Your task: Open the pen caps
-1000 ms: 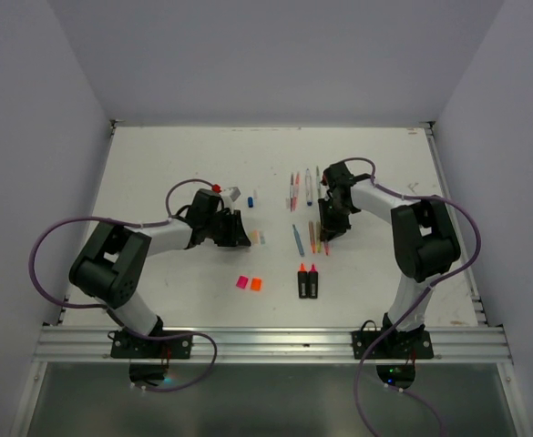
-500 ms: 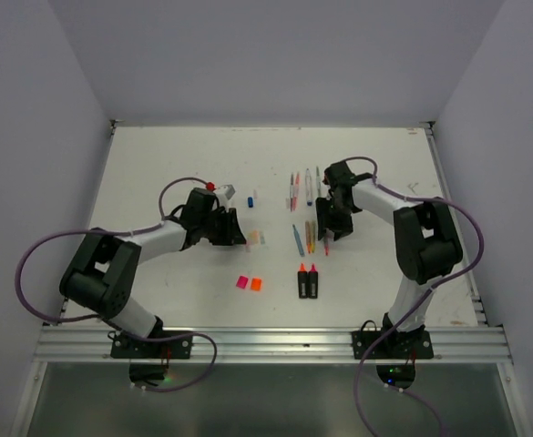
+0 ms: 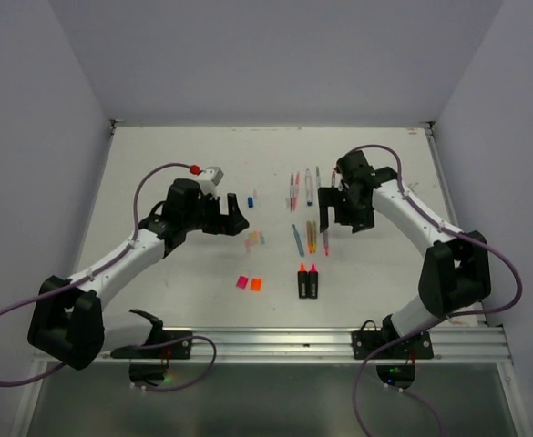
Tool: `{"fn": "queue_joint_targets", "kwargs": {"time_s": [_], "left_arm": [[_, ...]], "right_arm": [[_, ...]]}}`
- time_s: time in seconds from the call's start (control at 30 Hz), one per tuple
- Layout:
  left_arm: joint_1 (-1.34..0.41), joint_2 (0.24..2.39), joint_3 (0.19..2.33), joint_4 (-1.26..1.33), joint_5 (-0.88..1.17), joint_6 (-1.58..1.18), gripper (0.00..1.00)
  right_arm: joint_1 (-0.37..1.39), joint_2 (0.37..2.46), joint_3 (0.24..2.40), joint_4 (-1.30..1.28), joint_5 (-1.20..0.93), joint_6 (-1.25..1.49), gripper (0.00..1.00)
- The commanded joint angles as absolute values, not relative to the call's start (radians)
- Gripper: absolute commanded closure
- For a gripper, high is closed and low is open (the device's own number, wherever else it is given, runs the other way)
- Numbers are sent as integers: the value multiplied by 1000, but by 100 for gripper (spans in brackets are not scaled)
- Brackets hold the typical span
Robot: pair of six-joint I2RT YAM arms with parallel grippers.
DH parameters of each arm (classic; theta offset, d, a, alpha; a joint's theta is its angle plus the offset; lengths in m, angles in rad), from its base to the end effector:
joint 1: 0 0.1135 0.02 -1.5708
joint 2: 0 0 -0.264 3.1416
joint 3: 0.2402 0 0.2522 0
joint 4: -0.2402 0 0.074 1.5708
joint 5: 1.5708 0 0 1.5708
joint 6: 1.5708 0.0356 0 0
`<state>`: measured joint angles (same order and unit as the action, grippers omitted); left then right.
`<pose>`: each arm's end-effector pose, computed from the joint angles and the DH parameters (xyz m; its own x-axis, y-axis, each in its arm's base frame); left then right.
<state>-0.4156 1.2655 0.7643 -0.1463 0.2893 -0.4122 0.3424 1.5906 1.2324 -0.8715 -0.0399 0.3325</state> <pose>0.2434 -0.1185 0.2350 -0.7440 -0.0913 -0.6619 0.3242 0.8168 -0.4772 0.2937 0.1062 0.2445 -0.9527 0.0067 -0.3039 -0.0392 0.9887 0.1447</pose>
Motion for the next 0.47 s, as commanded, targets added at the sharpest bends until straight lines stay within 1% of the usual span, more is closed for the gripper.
{"fn": "queue_joint_targets", "kwargs": {"time_s": [0.0, 0.07, 0.17, 0.27, 0.3, 0.33, 0.37, 0.4, 0.43], "left_arm": [[-410, 1204, 781, -189, 288, -461, 0], [-410, 1171, 753, -164, 311, -491, 0], [-410, 1065, 663, -114, 340, -567, 0], [-408, 967, 595, -36, 379, -672, 0], [-410, 939, 541, -17, 391, -740, 0], [-410, 907, 508, 92, 423, -777, 0], [-410, 831, 432, 144, 434, -819, 0], [-411, 783, 384, 214, 443, -909, 0], [-411, 728, 329, 420, 471, -960, 0]], "right_arm": [[364, 1516, 1232, -968, -41, 347, 1], [383, 1491, 1212, -998, -64, 357, 1], [412, 1415, 1157, -988, -90, 371, 1], [426, 1365, 1091, -974, -138, 385, 1], [429, 1320, 1068, -965, -152, 388, 1], [434, 1292, 1013, -950, -176, 387, 1], [437, 1254, 981, -909, -228, 393, 1], [437, 1168, 945, -873, -263, 400, 1], [437, 1101, 877, -829, -319, 403, 1]]}}
